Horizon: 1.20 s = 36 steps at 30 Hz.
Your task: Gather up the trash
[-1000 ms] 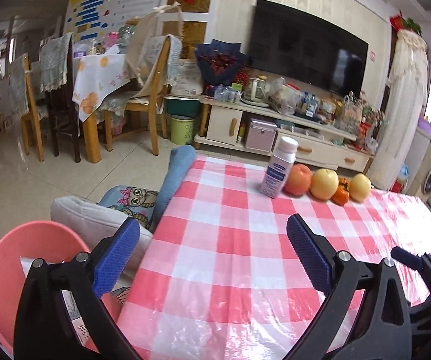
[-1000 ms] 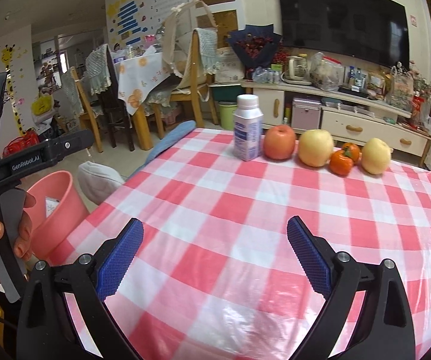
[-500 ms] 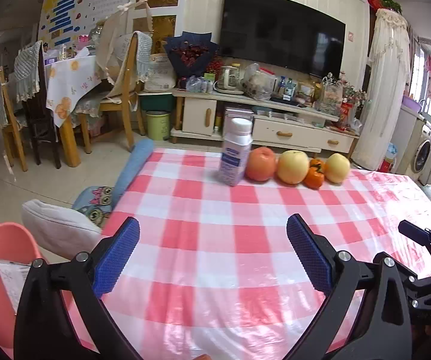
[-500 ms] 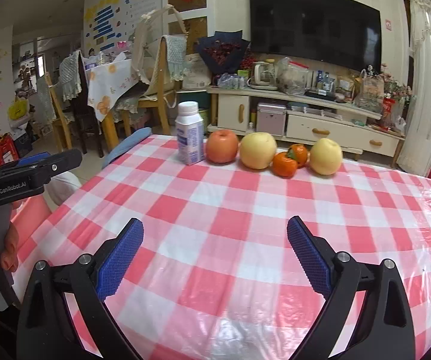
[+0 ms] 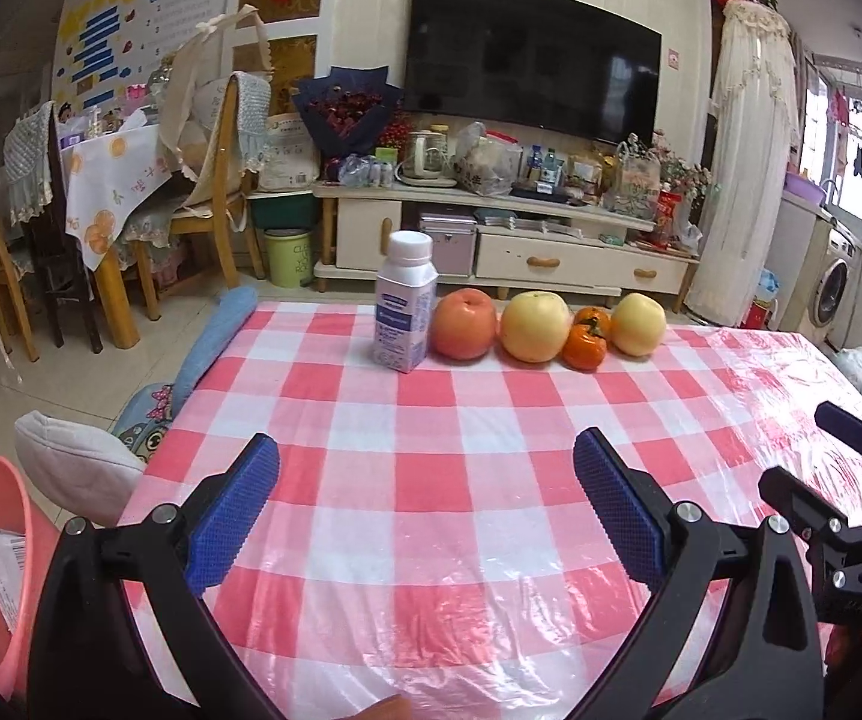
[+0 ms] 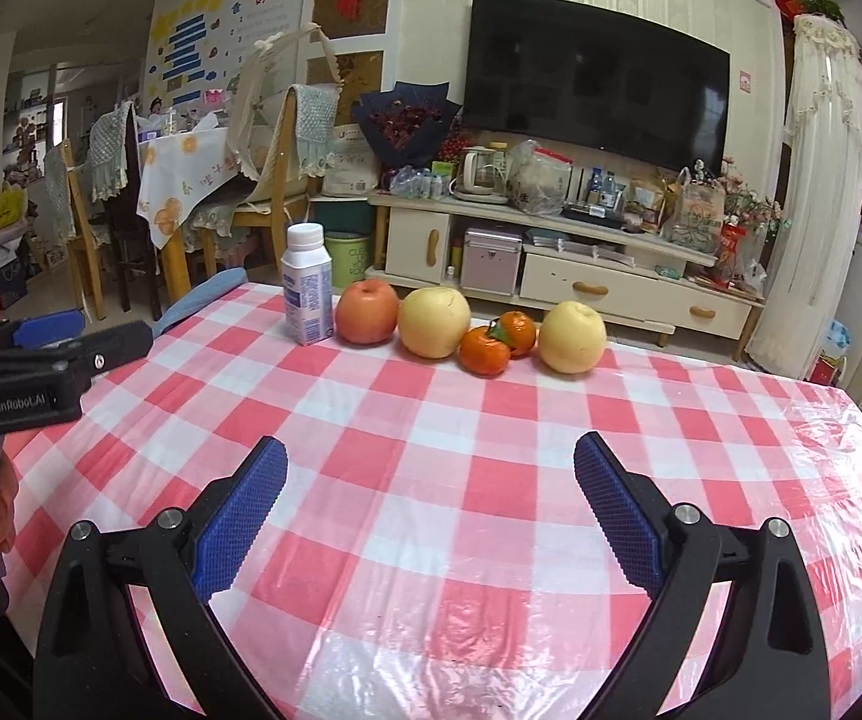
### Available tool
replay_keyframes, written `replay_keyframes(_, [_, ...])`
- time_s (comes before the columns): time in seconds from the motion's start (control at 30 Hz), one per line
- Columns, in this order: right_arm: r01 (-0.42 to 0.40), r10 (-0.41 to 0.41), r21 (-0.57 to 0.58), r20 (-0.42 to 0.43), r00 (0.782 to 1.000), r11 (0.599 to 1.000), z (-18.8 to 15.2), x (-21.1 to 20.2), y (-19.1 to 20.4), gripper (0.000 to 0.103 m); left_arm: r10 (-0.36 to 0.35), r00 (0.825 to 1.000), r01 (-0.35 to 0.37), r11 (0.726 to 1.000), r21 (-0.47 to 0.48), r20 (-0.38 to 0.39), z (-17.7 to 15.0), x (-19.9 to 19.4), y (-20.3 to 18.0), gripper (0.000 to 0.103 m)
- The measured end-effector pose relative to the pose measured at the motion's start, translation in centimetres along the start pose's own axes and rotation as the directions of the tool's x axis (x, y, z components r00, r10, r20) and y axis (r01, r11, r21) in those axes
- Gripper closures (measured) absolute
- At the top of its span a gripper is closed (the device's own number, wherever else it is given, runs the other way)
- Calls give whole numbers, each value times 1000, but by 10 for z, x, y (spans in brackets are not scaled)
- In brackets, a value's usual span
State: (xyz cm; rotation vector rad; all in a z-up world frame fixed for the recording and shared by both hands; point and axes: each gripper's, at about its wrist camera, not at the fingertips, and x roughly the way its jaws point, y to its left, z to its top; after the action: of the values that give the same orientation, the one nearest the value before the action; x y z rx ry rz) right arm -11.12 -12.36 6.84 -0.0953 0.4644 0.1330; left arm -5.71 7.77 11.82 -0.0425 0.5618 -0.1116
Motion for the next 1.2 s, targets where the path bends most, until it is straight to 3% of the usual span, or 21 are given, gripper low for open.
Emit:
replay_keyframes(0.67, [83, -85, 94, 21, 996, 992, 0, -4, -48, 8, -15, 1000, 18, 996, 88, -25, -8, 13, -48, 4])
replay_keyframes(1.2, [90, -91, 95, 12, 996, 991, -4, -1, -52, 8, -17, 999, 18, 999, 31, -31, -7, 17, -41, 4])
